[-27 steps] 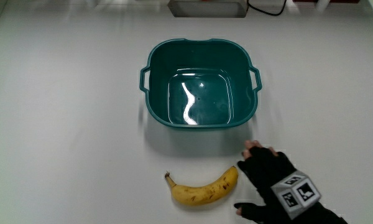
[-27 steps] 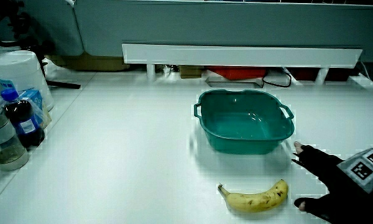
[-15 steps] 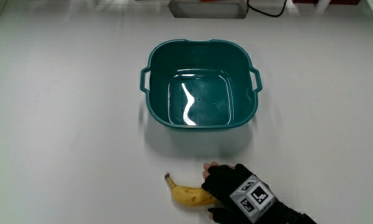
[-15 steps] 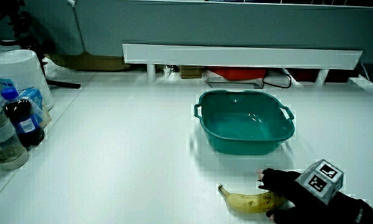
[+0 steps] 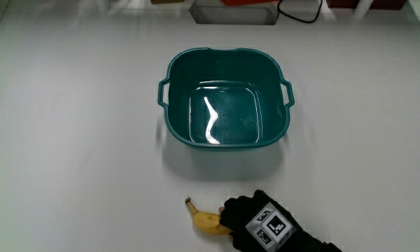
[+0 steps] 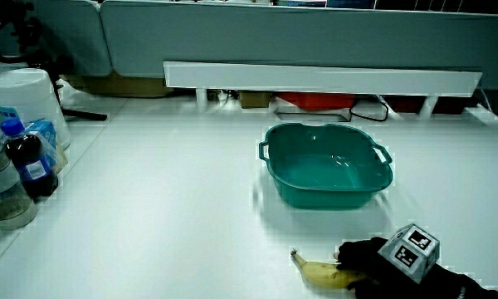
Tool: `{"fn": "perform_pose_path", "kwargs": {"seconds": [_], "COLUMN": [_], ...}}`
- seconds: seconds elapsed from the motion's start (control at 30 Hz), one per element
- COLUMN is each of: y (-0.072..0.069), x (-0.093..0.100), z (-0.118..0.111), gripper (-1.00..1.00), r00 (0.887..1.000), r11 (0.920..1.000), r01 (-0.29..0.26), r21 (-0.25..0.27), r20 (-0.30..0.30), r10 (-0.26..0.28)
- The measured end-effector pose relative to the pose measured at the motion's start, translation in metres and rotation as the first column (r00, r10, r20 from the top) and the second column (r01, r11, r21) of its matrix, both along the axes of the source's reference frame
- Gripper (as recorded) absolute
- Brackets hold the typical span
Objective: Pick banana from desk
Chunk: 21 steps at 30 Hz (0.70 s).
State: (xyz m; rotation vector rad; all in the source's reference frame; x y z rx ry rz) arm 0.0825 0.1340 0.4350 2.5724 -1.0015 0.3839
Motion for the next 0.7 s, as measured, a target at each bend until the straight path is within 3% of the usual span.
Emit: {"fn": "perform_pose_path", "kwargs": {"seconds": [0.1,0.33,0.37,0.4,0.6,0.7], "y": [0.001,0.002,0.002,0.003,0.003,-0.001], "x": [0.001,0.002,0.002,0.003,0.005,0.006], "z": [0.000,-0.001,-0.001,-0.002,-0.013,-0.025], "gripper": [0.70,1.00,1.00,1.00,1.00,1.00], "r00": [1.000,1.000,1.000,0.999,0.999,0.999], "r11": [0.9997,0.9997,0.9999,0.9996,0.9993,0.9980], "r01": [0.006,0.014,0.013,0.009,0.018,0.020], "r21": [0.022,0.020,0.006,0.028,0.033,0.060], "r20": [0.017,0.023,0.026,0.040,0.031,0.035], "r10": [-0.006,-0.015,-0.013,-0.011,-0.019,-0.022]}}
